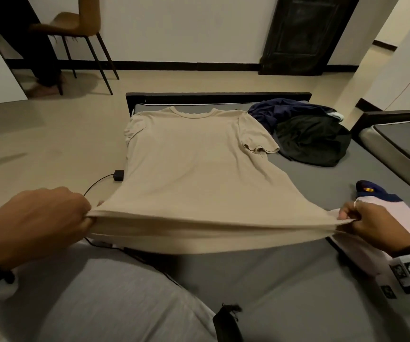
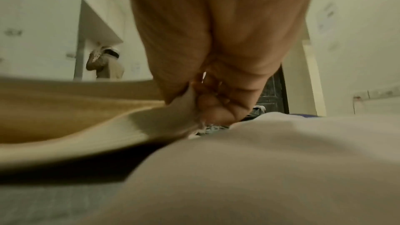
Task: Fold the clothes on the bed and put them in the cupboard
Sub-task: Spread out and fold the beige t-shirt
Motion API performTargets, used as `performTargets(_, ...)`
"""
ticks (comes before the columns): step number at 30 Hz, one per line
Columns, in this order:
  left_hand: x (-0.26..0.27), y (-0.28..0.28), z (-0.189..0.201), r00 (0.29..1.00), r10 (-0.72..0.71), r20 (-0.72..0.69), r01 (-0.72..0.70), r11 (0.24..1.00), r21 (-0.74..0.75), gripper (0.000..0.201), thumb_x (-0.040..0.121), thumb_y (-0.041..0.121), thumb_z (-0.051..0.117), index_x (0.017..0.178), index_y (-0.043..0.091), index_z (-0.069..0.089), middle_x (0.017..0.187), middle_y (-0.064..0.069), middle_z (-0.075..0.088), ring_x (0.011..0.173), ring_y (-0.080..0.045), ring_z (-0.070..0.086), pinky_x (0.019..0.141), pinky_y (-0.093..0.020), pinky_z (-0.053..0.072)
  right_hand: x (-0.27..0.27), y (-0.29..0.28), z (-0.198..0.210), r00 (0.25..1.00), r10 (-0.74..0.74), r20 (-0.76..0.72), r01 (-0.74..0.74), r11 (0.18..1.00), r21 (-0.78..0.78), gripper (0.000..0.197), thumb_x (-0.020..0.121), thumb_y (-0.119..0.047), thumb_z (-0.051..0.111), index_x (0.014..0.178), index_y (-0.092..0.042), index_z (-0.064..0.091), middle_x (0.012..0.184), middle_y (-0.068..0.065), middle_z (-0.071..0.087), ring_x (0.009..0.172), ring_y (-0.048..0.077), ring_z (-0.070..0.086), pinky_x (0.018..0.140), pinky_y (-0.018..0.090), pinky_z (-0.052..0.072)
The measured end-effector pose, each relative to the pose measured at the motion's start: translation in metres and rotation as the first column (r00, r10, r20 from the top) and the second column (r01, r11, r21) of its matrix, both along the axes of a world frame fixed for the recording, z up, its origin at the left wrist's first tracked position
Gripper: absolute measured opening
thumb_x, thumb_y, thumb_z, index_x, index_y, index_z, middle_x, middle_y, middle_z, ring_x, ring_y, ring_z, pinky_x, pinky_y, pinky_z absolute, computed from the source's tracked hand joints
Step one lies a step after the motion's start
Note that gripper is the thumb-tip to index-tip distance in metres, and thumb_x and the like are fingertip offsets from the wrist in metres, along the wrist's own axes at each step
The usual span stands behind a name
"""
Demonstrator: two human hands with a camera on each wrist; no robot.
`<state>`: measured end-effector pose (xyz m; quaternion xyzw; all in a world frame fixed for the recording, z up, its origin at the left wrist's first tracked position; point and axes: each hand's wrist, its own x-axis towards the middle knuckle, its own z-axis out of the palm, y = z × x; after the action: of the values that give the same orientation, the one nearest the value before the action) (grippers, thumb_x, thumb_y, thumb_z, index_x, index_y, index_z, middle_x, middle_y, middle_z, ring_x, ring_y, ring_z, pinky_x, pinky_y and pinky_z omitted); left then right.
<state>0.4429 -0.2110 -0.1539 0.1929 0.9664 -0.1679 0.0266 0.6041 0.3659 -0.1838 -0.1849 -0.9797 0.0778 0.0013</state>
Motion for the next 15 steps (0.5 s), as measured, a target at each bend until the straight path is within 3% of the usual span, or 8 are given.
performTargets(1, -0.002, -0.004, -0.002, 0.999, 0.031, -0.019, -0.031, 1.000, -0.001, 0.045, 0.087, 0.059, 0.036, 0.065, 0.026, 0.057, 0.054, 0.009, 0.054, 0.050, -0.003, 0.054, 0.054, -0.025, 0.052, -0.001, -0.001, 0.001, 0.999, 0.007, -0.054, 0.001, 0.991, 0.132, 0.024, 0.082, -0.018, 0.077, 0.068, -0.033, 0.065, 0.063, -0.013, 0.059, 0.059, 0.005, 0.053, 0.052, 0.019, 0.037)
performTargets(3, -0.009, -0.017, -0.010, 0.996, 0.078, -0.031, -0.078, 0.997, -0.013, 0.042, 0.079, 0.062, 0.044, 0.060, 0.026, 0.056, 0.049, 0.008, 0.050, 0.046, -0.007, 0.052, 0.052, -0.027, 0.052, -0.001, 0.003, -0.007, 0.980, -0.033, -0.197, 0.057, 0.991, 0.118, 0.025, 0.080, -0.008, 0.073, 0.071, -0.029, 0.062, 0.068, -0.010, 0.059, 0.060, 0.008, 0.051, 0.054, 0.024, 0.035)
performTargets(6, -0.010, -0.030, -0.017, 1.000, 0.031, 0.004, -0.031, 0.999, 0.012, 0.024, 0.063, 0.056, 0.062, 0.066, 0.037, 0.046, 0.056, 0.014, 0.043, 0.048, -0.013, 0.047, 0.050, -0.032, 0.048, -0.003, 0.012, -0.021, 0.917, -0.244, -0.316, 0.184, 0.961, -0.206, 0.024, 0.087, 0.004, 0.056, 0.084, -0.020, 0.058, 0.081, 0.009, 0.065, 0.070, 0.026, 0.058, 0.070, 0.035, 0.043)
performTargets(7, -0.009, -0.031, -0.017, 0.999, -0.011, 0.043, 0.008, 0.998, 0.066, 0.028, 0.060, 0.049, 0.067, 0.071, 0.043, 0.042, 0.063, 0.017, 0.042, 0.049, -0.012, 0.046, 0.049, -0.032, 0.045, -0.003, 0.014, -0.023, 0.898, -0.307, -0.317, 0.206, 0.927, -0.314, 0.024, 0.089, 0.003, 0.051, 0.088, -0.020, 0.056, 0.082, 0.011, 0.065, 0.071, 0.030, 0.061, 0.072, 0.039, 0.047)
performTargets(11, 0.006, -0.012, 0.000, 0.952, -0.262, 0.157, 0.239, 0.959, 0.154, 0.049, 0.067, 0.027, 0.076, 0.080, 0.047, 0.033, 0.077, 0.021, 0.035, 0.050, -0.002, 0.038, 0.041, -0.026, 0.032, -0.001, 0.017, -0.019, 0.858, -0.435, -0.272, 0.177, 0.749, -0.639, 0.030, 0.094, 0.006, 0.036, 0.103, -0.016, 0.053, 0.082, 0.023, 0.063, 0.066, 0.042, 0.065, 0.059, 0.037, 0.050)
performTargets(13, 0.008, -0.008, 0.000, 0.919, -0.353, 0.177, 0.333, 0.933, 0.136, 0.046, 0.074, 0.031, 0.075, 0.080, 0.049, 0.032, 0.082, 0.021, 0.034, 0.052, 0.000, 0.037, 0.042, -0.023, 0.029, 0.002, 0.017, -0.014, 0.869, -0.408, -0.279, 0.115, 0.715, -0.690, 0.037, 0.094, 0.010, 0.032, 0.097, -0.017, 0.057, 0.078, 0.023, 0.057, 0.061, 0.037, 0.060, 0.056, 0.034, 0.048)
performTargets(15, 0.008, -0.009, -0.003, 0.897, -0.381, 0.223, 0.368, 0.925, 0.098, 0.044, 0.076, 0.032, 0.072, 0.081, 0.050, 0.031, 0.083, 0.022, 0.035, 0.053, 0.001, 0.038, 0.043, -0.018, 0.025, 0.006, 0.023, -0.015, 0.890, -0.347, -0.296, 0.059, 0.731, -0.680, 0.044, 0.092, 0.013, 0.031, 0.088, -0.018, 0.061, 0.076, 0.023, 0.054, 0.055, 0.026, 0.057, 0.047, 0.029, 0.046)
